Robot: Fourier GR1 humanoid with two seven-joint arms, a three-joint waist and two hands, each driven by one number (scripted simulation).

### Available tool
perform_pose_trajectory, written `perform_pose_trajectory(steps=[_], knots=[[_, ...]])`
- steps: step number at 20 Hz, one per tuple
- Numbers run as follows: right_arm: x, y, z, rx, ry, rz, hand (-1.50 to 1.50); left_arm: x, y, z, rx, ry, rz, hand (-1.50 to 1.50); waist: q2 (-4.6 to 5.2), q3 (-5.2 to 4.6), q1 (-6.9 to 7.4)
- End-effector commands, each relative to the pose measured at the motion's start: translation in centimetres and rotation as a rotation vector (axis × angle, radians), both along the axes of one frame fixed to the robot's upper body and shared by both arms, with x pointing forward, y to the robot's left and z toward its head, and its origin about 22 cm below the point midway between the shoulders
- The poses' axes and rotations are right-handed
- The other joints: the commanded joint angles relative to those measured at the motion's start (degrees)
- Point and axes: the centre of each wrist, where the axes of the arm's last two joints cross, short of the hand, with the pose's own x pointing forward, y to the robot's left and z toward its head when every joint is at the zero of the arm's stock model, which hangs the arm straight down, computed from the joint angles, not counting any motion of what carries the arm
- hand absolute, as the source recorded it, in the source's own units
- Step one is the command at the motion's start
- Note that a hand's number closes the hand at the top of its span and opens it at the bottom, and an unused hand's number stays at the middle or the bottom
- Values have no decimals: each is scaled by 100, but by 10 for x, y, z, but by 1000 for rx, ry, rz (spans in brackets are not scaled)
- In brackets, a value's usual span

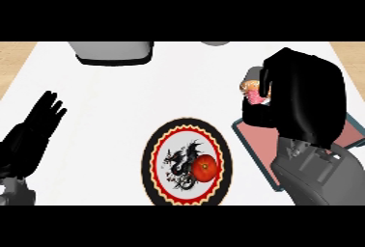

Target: Pick the cupcake from the plate and place it in the cardboard box

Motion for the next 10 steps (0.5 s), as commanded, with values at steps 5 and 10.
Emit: perform_pose_trajectory(steps=[5,10], knots=[[26,-21,-60,62,62,-66,150,-13,-5,5,-4,-3,-5,0,22,3,93],[20,-49,-89,168,255,-57,150,-6,-8,-4,-13,2,3,0,16,2,31]])
